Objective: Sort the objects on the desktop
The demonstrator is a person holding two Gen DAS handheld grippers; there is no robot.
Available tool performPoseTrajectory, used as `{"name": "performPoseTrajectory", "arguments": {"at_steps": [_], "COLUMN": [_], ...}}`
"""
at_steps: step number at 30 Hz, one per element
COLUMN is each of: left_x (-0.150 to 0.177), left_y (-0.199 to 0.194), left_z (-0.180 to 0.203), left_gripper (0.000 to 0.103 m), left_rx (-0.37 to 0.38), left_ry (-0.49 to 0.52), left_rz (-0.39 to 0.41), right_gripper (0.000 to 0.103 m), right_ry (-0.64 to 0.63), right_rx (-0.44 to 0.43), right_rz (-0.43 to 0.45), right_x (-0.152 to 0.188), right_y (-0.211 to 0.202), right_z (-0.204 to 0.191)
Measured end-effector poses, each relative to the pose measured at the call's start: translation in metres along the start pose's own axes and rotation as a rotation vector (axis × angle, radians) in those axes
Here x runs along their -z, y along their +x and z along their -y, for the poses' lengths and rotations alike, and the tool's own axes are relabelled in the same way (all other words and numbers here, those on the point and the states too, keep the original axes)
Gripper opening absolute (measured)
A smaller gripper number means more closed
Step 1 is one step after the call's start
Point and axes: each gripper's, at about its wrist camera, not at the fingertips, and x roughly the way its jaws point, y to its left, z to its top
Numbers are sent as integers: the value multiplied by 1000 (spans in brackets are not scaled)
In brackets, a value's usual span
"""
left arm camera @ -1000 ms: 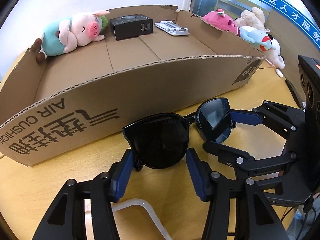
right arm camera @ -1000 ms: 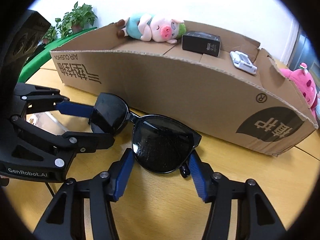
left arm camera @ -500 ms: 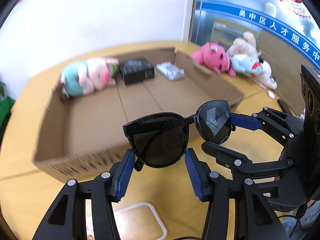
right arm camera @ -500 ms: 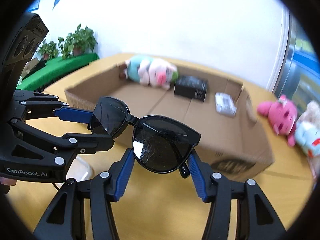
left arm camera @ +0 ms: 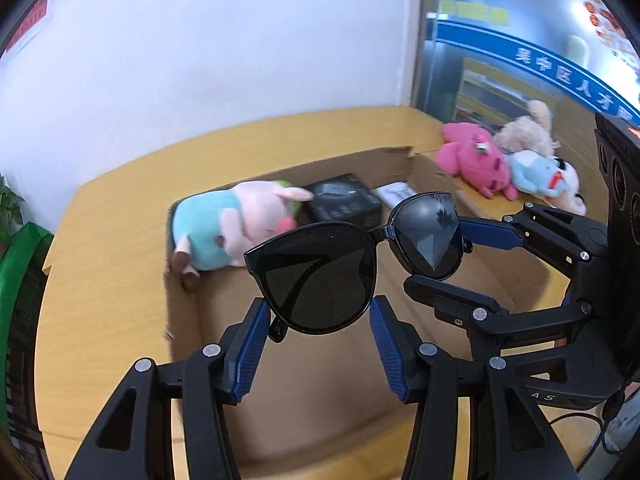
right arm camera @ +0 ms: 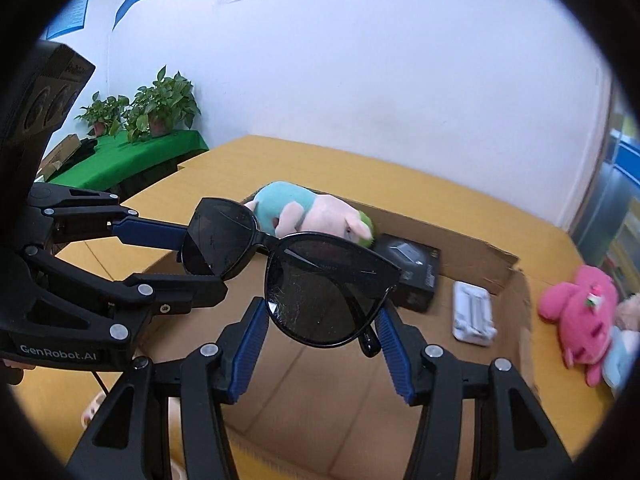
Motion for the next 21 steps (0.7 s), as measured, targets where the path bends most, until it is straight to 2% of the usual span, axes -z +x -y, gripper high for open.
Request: {"name": "performPoseTrajectory", "arguments": {"at_steps": [4, 8, 12, 16, 19, 20, 21], "left_x": [-15, -22, -19, -16, -13, -13, -13], "left_y": [36, 73, 107, 130, 147, 148, 151], "left_z": [-38, -62, -82, -89, -90, -90, -89], "left_gripper": [50, 50, 50, 49, 44, 38, 36], "left_rx": [20, 38, 59, 33, 17, 5, 15], "left_ry": [-56, -104, -150, -177, -198, -190, -195], "left_rz": [-74, -152, -240, -320, -397, -405, -425], "right_gripper": [55, 54, 54, 54, 54, 50, 47], "right_ry": [-16, -5, 5, 52, 86, 89, 96], "right_rx": [-30, -71, -107, -160, -183, -185, -202], "right_rz": [-66, -167, -258, -356, -416, -432, -442], "right_x": [-22, -34, -31, -24, -15, -12, -10], "right_y": [43, 94, 129, 161, 178, 182, 184], "right_z": [1, 6, 8, 12, 14, 13, 11]}}
